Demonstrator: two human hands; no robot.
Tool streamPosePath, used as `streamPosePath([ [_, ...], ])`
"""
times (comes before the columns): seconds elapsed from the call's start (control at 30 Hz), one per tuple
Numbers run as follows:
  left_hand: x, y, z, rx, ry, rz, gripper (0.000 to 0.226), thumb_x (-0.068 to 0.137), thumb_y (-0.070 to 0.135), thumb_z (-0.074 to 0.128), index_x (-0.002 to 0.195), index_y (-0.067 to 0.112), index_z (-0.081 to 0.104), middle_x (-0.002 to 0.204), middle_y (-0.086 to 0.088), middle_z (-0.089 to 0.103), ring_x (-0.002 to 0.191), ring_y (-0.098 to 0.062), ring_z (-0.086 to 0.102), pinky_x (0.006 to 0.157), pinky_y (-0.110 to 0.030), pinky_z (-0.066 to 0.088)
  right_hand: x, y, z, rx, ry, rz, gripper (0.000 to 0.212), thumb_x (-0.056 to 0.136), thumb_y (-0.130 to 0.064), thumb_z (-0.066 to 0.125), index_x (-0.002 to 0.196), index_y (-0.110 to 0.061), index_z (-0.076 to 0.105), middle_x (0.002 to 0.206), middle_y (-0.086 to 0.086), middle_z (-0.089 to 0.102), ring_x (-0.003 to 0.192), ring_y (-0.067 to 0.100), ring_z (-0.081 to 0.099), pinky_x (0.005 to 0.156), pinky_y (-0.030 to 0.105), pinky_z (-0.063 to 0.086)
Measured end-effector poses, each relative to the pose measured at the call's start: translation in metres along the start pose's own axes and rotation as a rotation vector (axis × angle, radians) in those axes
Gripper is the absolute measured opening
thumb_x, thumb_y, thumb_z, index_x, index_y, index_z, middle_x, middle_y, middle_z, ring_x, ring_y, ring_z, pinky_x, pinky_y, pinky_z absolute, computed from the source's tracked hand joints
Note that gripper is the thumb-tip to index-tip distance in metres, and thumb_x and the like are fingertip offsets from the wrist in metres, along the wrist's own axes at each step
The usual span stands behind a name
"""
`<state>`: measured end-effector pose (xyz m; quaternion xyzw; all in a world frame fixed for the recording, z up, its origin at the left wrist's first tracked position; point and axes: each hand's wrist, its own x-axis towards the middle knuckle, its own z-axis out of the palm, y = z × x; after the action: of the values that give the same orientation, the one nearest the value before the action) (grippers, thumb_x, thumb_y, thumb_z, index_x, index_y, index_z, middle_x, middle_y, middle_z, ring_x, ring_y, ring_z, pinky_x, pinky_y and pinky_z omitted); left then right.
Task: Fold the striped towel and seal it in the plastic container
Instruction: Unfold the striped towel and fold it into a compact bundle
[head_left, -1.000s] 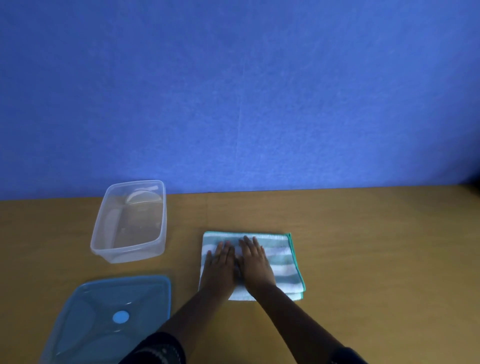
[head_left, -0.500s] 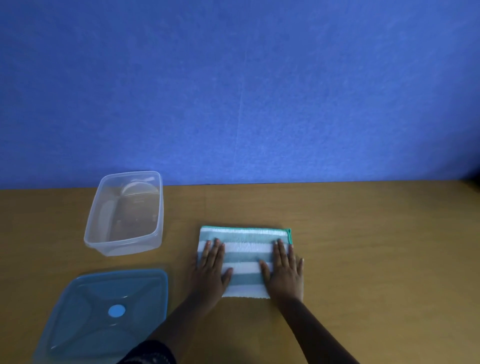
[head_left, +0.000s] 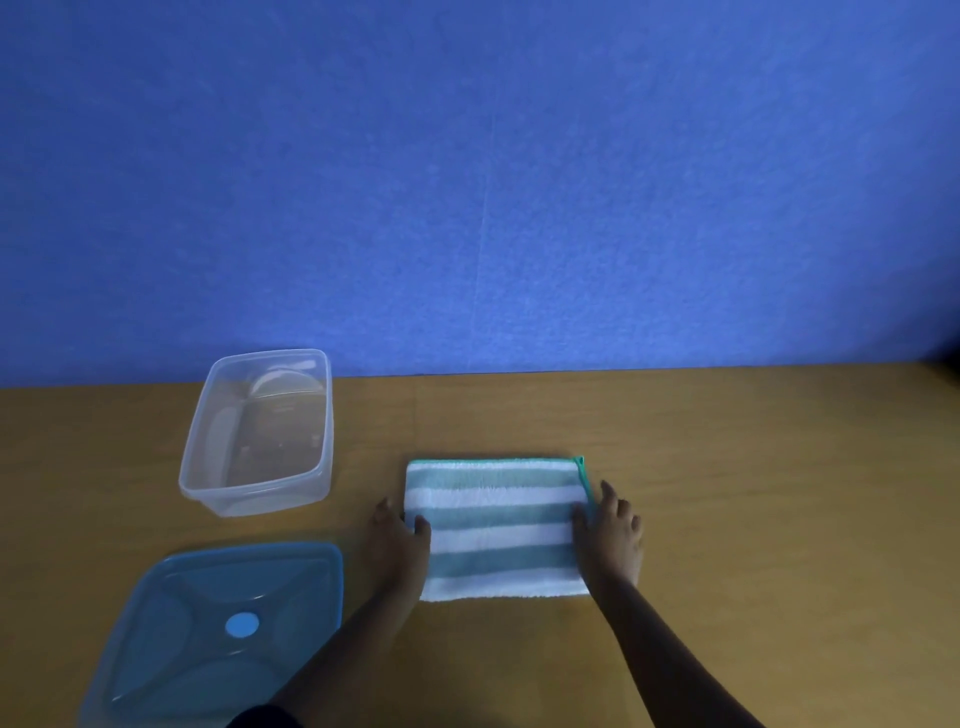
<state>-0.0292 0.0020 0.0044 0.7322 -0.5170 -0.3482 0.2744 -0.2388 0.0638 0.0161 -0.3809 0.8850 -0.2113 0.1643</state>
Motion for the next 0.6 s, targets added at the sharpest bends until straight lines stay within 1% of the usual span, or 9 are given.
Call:
streamPosePath([
  [0.07, 0.002, 0.006, -0.002, -0.009, -0.087, 0.01, 0.017, 0.083, 0.01, 0.058, 0.09, -0.005, 0.059, 0.088, -0.02, 0.065, 0.089, -0.036, 0.061, 0.071, -0.035, 0.044, 0.001, -0.001, -0.005, -0.066, -0.049, 0.088, 0.057, 0.092, -0.046, 0.042, 0.136, -0.011, 0.035, 0.134, 0.014, 0.046, 0.123, 0.031, 0.044, 0.099, 0.043, 0.041],
  [0.13, 0.005, 0.006, -0.001, -0.071, -0.202, -0.026, 0.02, 0.084, 0.017, 0.06, 0.081, -0.003, 0.06, 0.08, -0.014, 0.062, 0.085, -0.032, 0.063, 0.066, -0.029, 0.041, 0.002, 0.0, -0.007, -0.088, -0.116, 0.135, 0.06, 0.09, -0.05, 0.045, 0.132, -0.008, 0.039, 0.131, 0.014, 0.049, 0.121, 0.032, 0.047, 0.096, 0.04, 0.041],
  [0.2, 0.01, -0.001, 0.001, -0.145, -0.271, -0.094, 0.034, 0.082, 0.027, 0.064, 0.088, -0.006, 0.064, 0.086, -0.015, 0.068, 0.084, -0.031, 0.065, 0.074, -0.036, 0.051, 0.004, 0.003, -0.009, -0.071, -0.157, 0.163, 0.063, 0.086, -0.051, 0.052, 0.128, -0.006, 0.04, 0.129, 0.016, 0.052, 0.118, 0.033, 0.05, 0.095, 0.04, 0.042],
  [0.27, 0.009, -0.006, -0.001, -0.198, -0.316, -0.133, 0.037, 0.081, 0.031, 0.065, 0.092, -0.004, 0.066, 0.088, -0.018, 0.069, 0.083, -0.033, 0.066, 0.077, -0.044, 0.055, 0.009, 0.005, -0.013, 0.001, -0.207, 0.192, 0.063, 0.084, -0.048, 0.058, 0.125, -0.003, 0.043, 0.125, 0.017, 0.056, 0.114, 0.034, 0.054, 0.091, 0.039, 0.045],
  [0.33, 0.006, -0.008, -0.003, -0.263, -0.361, -0.152, 0.033, 0.082, 0.027, 0.066, 0.092, -0.005, 0.065, 0.087, -0.018, 0.068, 0.077, -0.03, 0.065, 0.068, -0.037, 0.054, 0.012, 0.005, -0.021, 0.021, -0.27, 0.179, 0.059, 0.084, -0.045, 0.061, 0.121, -0.001, 0.049, 0.119, 0.017, 0.061, 0.108, 0.033, 0.058, 0.084, 0.035, 0.047],
  [0.4, 0.001, -0.007, -0.006, -0.322, -0.415, -0.132, 0.03, 0.083, 0.023, 0.065, 0.093, -0.006, 0.065, 0.082, -0.015, 0.067, 0.071, -0.024, 0.063, 0.062, -0.032, 0.051, 0.014, 0.002, -0.029, -0.063, -0.315, 0.124, 0.054, 0.086, -0.045, 0.056, 0.121, -0.003, 0.053, 0.117, 0.015, 0.062, 0.105, 0.031, 0.059, 0.083, 0.034, 0.048],
  [0.43, -0.002, -0.006, -0.007, -0.345, -0.438, -0.111, 0.028, 0.083, 0.022, 0.065, 0.094, -0.005, 0.065, 0.081, -0.013, 0.067, 0.073, -0.024, 0.064, 0.065, -0.033, 0.052, 0.014, -0.001, -0.033, -0.113, -0.308, 0.108, 0.052, 0.088, -0.044, 0.053, 0.121, -0.005, 0.052, 0.119, 0.015, 0.061, 0.107, 0.031, 0.059, 0.085, 0.034, 0.047],
  [0.5, -0.005, -0.004, -0.008, -0.384, -0.457, -0.087, 0.026, 0.084, 0.022, 0.064, 0.098, 0.0, 0.065, 0.089, -0.011, 0.068, 0.085, -0.027, 0.065, 0.078, -0.039, 0.051, 0.014, -0.008, -0.04, -0.161, -0.294, 0.09, 0.05, 0.089, -0.042, 0.049, 0.123, -0.005, 0.046, 0.122, 0.016, 0.059, 0.111, 0.033, 0.057, 0.088, 0.035, 0.045],
  [0.6, -0.008, -0.001, -0.009, -0.434, -0.406, -0.096, 0.028, 0.088, 0.024, 0.057, 0.11, 0.006, 0.057, 0.104, -0.009, 0.064, 0.098, -0.025, 0.06, 0.088, -0.039, 0.048, 0.012, -0.018, -0.047, -0.223, -0.299, 0.03, 0.047, 0.089, -0.039, 0.047, 0.122, -0.007, 0.04, 0.121, 0.014, 0.059, 0.109, 0.033, 0.058, 0.083, 0.035, 0.044],
])
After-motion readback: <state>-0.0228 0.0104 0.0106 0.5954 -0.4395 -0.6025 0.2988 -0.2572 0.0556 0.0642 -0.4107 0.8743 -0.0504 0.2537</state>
